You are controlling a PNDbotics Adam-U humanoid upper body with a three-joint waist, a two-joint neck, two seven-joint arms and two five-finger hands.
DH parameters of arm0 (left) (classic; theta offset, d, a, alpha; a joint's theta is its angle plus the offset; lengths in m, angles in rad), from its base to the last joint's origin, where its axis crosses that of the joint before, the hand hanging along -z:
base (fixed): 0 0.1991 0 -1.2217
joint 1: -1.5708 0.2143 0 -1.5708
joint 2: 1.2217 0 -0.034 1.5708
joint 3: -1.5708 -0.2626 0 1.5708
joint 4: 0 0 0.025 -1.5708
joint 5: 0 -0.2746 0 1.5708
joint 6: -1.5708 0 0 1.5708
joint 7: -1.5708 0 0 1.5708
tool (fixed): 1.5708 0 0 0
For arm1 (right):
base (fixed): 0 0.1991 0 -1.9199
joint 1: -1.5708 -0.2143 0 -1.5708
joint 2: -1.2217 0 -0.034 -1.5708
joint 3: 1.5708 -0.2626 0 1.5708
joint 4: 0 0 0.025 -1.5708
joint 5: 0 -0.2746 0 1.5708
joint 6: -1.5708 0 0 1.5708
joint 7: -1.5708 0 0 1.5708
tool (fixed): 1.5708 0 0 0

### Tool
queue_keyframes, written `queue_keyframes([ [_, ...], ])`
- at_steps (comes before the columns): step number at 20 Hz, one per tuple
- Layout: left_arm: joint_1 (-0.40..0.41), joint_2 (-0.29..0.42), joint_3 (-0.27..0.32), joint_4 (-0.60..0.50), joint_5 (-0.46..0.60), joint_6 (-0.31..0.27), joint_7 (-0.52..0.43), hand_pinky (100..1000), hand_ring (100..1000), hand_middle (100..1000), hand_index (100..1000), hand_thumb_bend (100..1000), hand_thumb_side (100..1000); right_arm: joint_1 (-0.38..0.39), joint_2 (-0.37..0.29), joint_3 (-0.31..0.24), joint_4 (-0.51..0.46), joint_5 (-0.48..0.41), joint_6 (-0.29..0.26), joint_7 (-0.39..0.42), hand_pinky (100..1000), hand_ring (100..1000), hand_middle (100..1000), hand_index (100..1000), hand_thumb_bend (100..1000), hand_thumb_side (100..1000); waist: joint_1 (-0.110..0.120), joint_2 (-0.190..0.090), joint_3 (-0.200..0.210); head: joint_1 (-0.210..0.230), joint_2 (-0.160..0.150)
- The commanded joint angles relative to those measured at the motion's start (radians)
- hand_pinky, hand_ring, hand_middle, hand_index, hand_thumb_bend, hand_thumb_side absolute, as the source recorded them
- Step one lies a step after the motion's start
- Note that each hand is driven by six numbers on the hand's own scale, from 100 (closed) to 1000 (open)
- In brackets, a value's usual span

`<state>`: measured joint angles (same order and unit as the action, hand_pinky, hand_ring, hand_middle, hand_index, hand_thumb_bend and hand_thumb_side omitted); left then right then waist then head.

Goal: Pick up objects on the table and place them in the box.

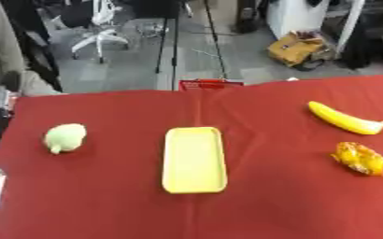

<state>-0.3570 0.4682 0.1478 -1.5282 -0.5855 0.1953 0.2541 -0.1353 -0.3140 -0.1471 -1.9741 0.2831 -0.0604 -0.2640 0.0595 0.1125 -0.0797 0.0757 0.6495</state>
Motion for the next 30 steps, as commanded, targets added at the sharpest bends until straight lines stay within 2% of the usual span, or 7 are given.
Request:
queue_keyframes([
  [1, -0.063, 0.098, -0.027, 0.116, -0.118, 0.042, -0.178, 771, 794, 808, 847, 791, 604, -0.009, -0.022, 0.001, -0.009, 0.001, -0.002, 0.005, 629, 678, 780, 856, 100, 669, -0.002, -0.008, -0.003, 0.005, -0.007],
  [4, -0.151, 0.134, -0.056, 0.256, -0.225, 0.04, -0.359, 786, 804, 815, 868, 756, 552, -0.009, -0.022, 0.003, -0.007, -0.001, -0.003, 0.008, 629, 677, 780, 856, 100, 669, -0.001, -0.011, -0.009, 0.006, -0.007],
  [7, -0.221, 0.144, -0.081, 0.349, -0.34, 0.027, -0.489, 831, 832, 827, 893, 769, 423, -0.008, -0.022, 0.005, -0.006, -0.002, -0.003, 0.011, 629, 677, 780, 856, 100, 669, 0.0, -0.012, -0.013, 0.006, -0.007],
  [16, -0.374, 0.129, -0.141, 0.544, -0.559, -0.095, -0.834, 888, 869, 846, 904, 734, 374, -0.004, -0.022, 0.008, -0.003, -0.003, -0.005, 0.016, 629, 676, 780, 856, 100, 669, 0.004, -0.017, -0.021, 0.007, -0.003],
  [21, -0.395, 0.099, -0.137, 0.569, -0.604, -0.117, -0.816, 871, 854, 844, 905, 710, 398, -0.003, -0.021, 0.008, -0.002, -0.003, -0.006, 0.018, 629, 676, 780, 857, 100, 669, 0.003, -0.017, -0.021, 0.004, -0.001],
  [25, -0.387, 0.078, -0.124, 0.593, -0.636, -0.091, -0.722, 867, 851, 844, 904, 696, 407, -0.002, -0.019, 0.006, -0.002, -0.002, -0.005, 0.017, 629, 675, 780, 857, 100, 669, 0.002, -0.015, -0.022, 0.0, 0.0],
  [30, -0.383, 0.069, -0.116, 0.637, -0.658, -0.07, -0.684, 869, 853, 845, 904, 681, 411, -0.002, -0.019, 0.007, -0.002, -0.002, -0.006, 0.017, 629, 675, 780, 857, 100, 669, 0.001, -0.015, -0.021, -0.002, 0.0],
])
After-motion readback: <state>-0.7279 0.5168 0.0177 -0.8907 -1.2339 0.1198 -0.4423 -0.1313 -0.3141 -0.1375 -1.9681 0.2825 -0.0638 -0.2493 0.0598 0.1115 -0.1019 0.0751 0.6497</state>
